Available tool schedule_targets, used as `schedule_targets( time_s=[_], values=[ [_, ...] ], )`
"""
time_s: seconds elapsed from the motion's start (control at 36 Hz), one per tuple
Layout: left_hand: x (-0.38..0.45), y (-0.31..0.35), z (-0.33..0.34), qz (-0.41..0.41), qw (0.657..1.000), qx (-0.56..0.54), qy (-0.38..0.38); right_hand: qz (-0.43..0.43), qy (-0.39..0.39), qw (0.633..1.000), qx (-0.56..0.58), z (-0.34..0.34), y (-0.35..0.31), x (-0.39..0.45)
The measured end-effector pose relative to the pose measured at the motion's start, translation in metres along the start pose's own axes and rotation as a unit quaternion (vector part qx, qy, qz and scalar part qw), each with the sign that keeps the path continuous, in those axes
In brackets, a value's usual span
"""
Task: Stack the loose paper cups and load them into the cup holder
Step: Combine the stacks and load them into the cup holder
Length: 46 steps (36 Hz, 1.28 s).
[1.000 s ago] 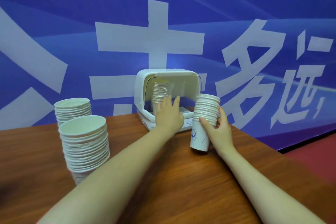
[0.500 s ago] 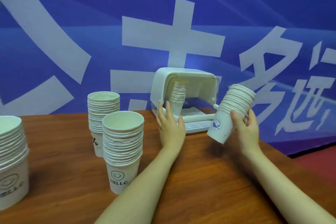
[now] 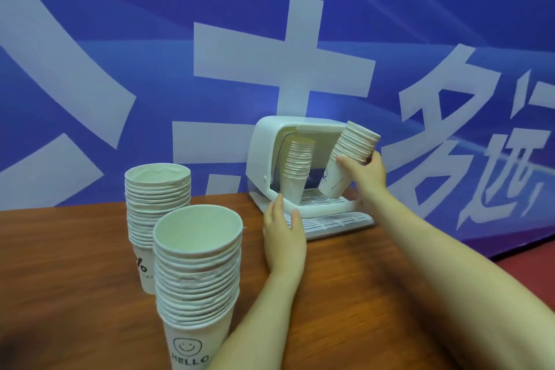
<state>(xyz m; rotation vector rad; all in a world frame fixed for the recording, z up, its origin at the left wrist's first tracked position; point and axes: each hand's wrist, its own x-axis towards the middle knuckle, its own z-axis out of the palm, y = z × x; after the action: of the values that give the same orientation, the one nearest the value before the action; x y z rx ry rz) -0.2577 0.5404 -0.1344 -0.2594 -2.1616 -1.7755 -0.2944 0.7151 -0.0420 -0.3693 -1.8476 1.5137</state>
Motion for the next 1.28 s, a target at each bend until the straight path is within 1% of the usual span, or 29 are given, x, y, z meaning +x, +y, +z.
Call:
schedule_targets(
  time_s=[0.11,0.19,0.33,0.42,0.5,0.61,0.69,0.81,0.94,1.0,1.06,1.17,1.28],
  values=[
    [0.000,0.000,0.000,0.001,1.000,-0.001,0.004,-0.011,0.008,0.999,-0.053,0.001,0.010,-0.003],
    [-0.001,0.000,-0.001,-0.002,1.000,-0.004,0.007,-0.024,-0.004,0.995,-0.101,0.001,0.012,-0.008],
    [-0.001,0.001,-0.001,-0.005,1.000,-0.009,0.006,-0.072,-0.072,0.976,-0.193,0.005,0.012,-0.010],
    [-0.001,0.001,-0.001,-0.006,1.000,-0.011,0.007,-0.067,-0.109,0.967,-0.222,0.013,0.007,-0.004],
    [-0.001,0.002,-0.001,-0.007,1.000,-0.012,0.009,-0.061,-0.101,0.968,-0.221,0.022,0.004,0.004],
    [-0.001,0.001,-0.001,-0.010,1.000,-0.012,0.010,-0.015,-0.081,0.976,-0.199,0.030,0.015,0.026],
    [0.001,0.001,0.000,-0.006,1.000,-0.012,0.013,0.007,-0.101,0.984,-0.146,0.037,0.036,0.058],
    [0.001,0.000,0.000,-0.005,1.000,-0.007,0.012,0.023,-0.129,0.986,-0.103,0.044,0.030,0.051],
    [0.001,0.000,0.001,-0.010,1.000,-0.012,0.015,0.031,-0.161,0.981,-0.105,0.047,0.053,0.077],
    [0.001,0.000,0.001,-0.008,1.000,-0.012,0.016,0.031,-0.167,0.980,-0.104,0.048,0.051,0.075],
    [0.000,0.000,0.000,-0.007,1.000,-0.012,0.015,0.030,-0.169,0.979,-0.107,0.049,0.045,0.067],
    [0.000,0.000,0.000,-0.009,1.000,-0.015,0.014,0.013,-0.171,0.974,-0.149,0.049,0.032,0.051],
    [0.001,-0.001,-0.001,-0.014,1.000,-0.024,0.012,-0.016,-0.152,0.971,-0.185,0.044,0.028,0.051]
  ],
)
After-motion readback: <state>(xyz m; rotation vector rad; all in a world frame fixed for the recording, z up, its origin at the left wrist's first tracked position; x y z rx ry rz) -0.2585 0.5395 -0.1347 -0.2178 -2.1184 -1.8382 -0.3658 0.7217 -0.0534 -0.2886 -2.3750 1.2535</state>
